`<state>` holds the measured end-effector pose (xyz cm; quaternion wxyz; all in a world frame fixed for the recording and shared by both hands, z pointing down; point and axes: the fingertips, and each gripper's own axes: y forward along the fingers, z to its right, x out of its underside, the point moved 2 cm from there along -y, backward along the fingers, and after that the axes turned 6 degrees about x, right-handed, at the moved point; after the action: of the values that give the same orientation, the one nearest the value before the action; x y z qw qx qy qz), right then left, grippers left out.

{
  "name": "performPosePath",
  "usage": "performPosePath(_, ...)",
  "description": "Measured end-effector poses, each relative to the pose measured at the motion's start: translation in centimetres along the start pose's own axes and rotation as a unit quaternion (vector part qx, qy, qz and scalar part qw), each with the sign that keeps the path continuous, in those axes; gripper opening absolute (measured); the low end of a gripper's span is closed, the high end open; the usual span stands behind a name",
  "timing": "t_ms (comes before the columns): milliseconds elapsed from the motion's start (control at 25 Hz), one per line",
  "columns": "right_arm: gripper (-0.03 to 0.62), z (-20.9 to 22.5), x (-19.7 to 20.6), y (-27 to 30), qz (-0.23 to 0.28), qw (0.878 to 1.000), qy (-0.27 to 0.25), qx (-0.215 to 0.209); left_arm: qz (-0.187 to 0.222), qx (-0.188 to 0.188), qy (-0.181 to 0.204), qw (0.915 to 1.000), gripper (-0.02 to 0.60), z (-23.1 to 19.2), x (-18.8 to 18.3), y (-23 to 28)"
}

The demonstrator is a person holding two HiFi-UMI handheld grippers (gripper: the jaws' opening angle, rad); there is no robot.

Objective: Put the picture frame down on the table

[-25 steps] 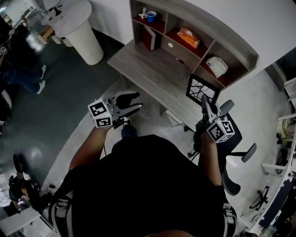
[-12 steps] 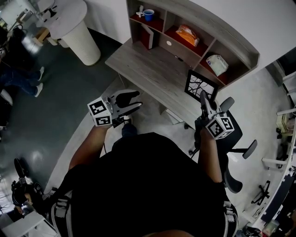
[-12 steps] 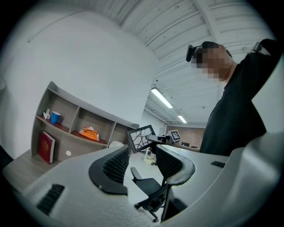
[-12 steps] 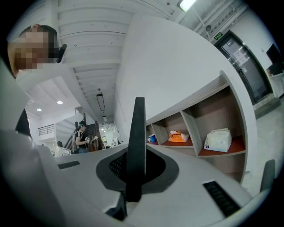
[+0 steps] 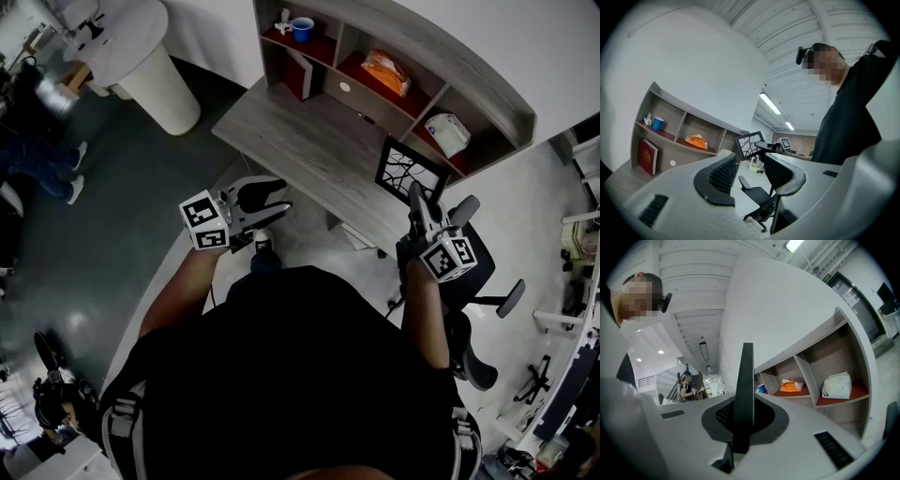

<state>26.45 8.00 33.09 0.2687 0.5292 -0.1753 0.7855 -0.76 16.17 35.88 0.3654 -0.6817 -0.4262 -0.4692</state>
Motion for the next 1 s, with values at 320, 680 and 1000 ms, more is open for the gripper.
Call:
performPosePath(320,0.017,0.3,1.2,4.8,-0.017,1.000,0.008,0.022,-0.001,0.010,-0.010,0.9999,0.201,-5.7,-1.7,-1.5)
performPosePath(680,0.018,0.6,2.1,9.9,-0.033,0.999,0.006,0.030,0.007,0.015,-0.019,0.9997,0.186,-10.7,-2.5,-2.6)
performPosePath(1000,0.018,0.0,2.4,14.6,-0.036,0.999,-0.007,0.023,0.026,0.012,-0.031,0.9991,0.130,-14.7,-3.0,-4.3)
